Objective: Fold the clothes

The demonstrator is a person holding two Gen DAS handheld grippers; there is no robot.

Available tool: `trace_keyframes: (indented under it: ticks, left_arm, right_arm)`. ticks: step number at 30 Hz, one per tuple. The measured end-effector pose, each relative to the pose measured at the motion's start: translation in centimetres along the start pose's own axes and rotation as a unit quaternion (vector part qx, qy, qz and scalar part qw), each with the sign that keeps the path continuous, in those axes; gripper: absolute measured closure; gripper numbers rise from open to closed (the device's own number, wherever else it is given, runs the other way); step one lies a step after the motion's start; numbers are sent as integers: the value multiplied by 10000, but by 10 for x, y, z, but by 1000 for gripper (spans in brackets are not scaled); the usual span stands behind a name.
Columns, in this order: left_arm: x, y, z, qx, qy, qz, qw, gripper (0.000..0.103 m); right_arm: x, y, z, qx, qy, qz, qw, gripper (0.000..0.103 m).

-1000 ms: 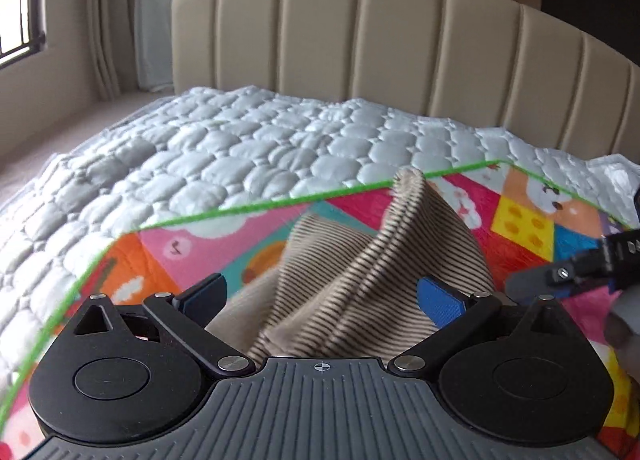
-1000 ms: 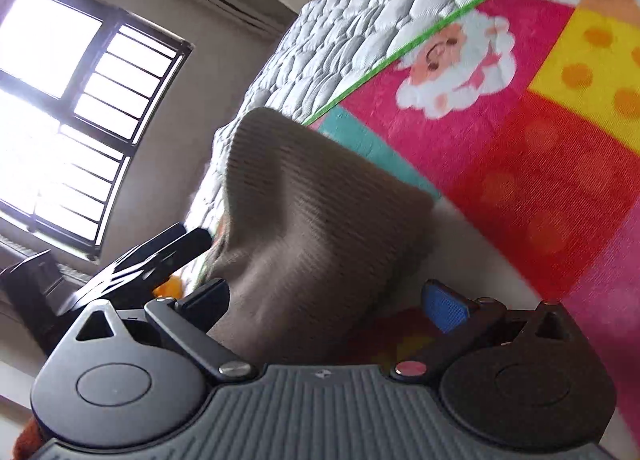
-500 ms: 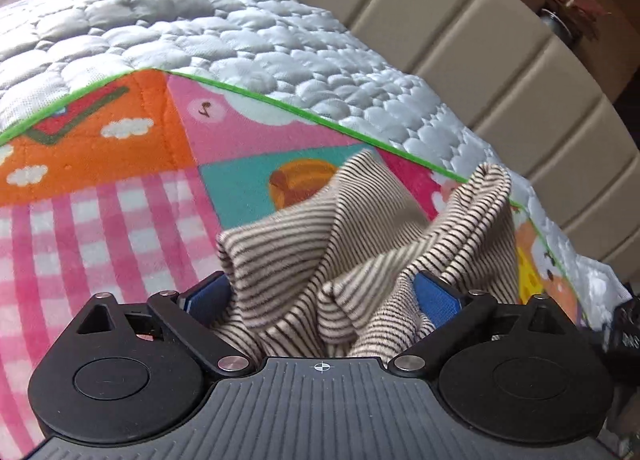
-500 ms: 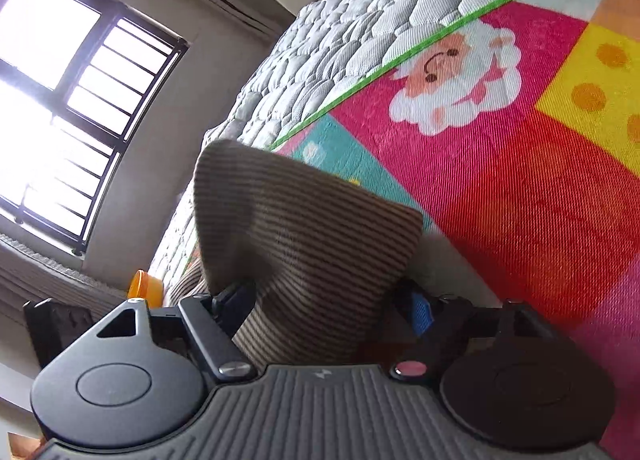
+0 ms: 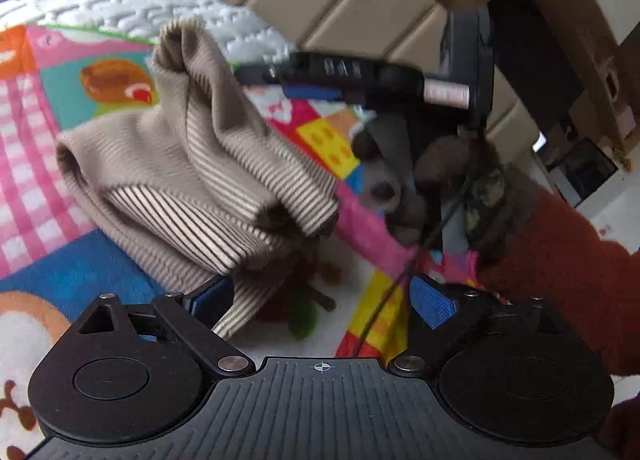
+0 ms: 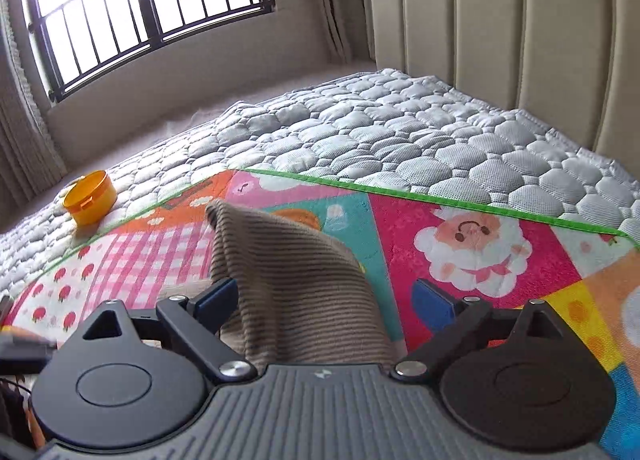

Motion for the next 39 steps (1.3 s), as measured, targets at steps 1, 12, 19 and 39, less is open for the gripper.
trace_keyframes:
  ticks: [1, 12, 19, 39]
  left_arm:
    - [-6, 7, -9, -152, 305, 243, 9991, 2]
    - [16, 4, -95, -728, 2703, 311, 9595, 16]
    - [23, -1, -100, -368, 2788, 79, 9596, 17]
    - [-3, 1, -106, -1292, 1850, 333, 9736, 50]
  right_arm:
    - [-5, -7, -9, -151, -75, 77, 9998, 8]
    - [24, -73, -90, -2512, -1540, 181, 9554, 12]
    - [18, -77, -72, -2652, -2080, 200, 9413, 33]
    - [15, -113, -143, -4765, -1264, 205, 8698, 78]
Point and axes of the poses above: each gripper's, at about its wrist camera, not at the fingertips, and x roughly the way its jaws point, z to its right, y to its top, the point moved 8 cm from there along x, roughly the way its jaws point, and after that the axes turned 5 degrees about x, right-handed, at the moved point
